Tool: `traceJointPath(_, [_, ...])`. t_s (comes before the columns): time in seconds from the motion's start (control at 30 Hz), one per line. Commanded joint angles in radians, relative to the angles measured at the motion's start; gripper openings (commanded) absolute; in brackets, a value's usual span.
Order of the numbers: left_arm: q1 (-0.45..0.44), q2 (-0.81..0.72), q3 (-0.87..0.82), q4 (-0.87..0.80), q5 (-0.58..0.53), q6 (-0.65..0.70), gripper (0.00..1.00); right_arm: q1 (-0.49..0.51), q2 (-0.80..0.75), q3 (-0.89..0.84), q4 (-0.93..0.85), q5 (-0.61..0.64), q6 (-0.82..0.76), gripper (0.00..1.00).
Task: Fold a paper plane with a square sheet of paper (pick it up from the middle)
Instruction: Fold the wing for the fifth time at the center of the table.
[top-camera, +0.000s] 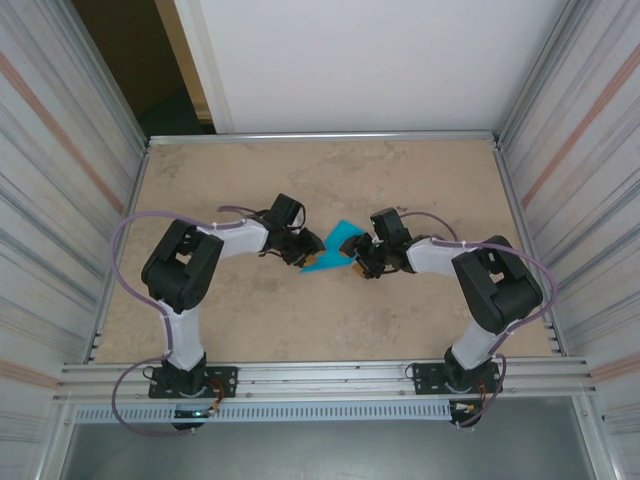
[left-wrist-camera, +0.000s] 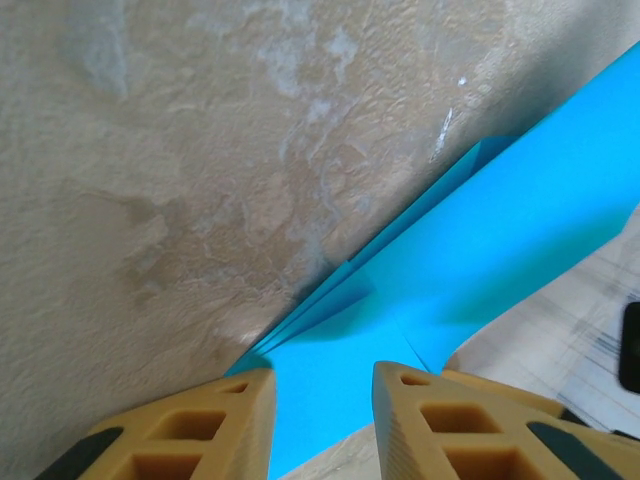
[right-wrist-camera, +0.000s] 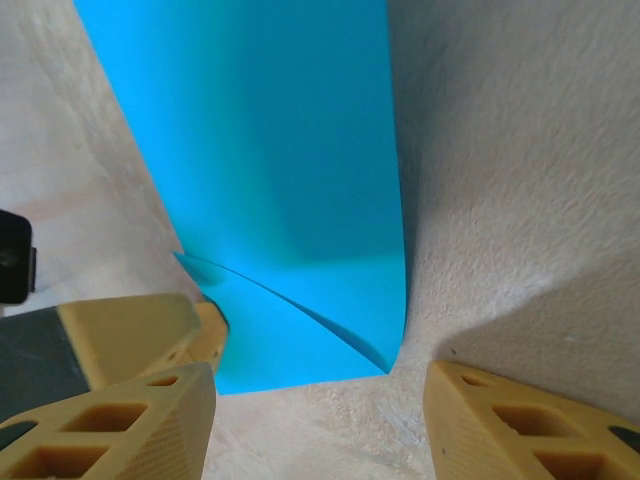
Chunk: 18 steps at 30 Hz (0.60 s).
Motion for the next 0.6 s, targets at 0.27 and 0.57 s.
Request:
traceJointPath(0.27, [0.011, 0.012, -0.062, 0.023, 0.045, -0.090, 0.33, 0.010, 0.041, 0.012, 0.029, -0.026, 0.049, 0.50])
traceJointPath(0.57, [0.013, 0.006, -0.077, 0.022, 0.050, -0.098, 0.32, -0.017, 0.015, -0.019, 0.113, 0.001, 0.026, 0.39])
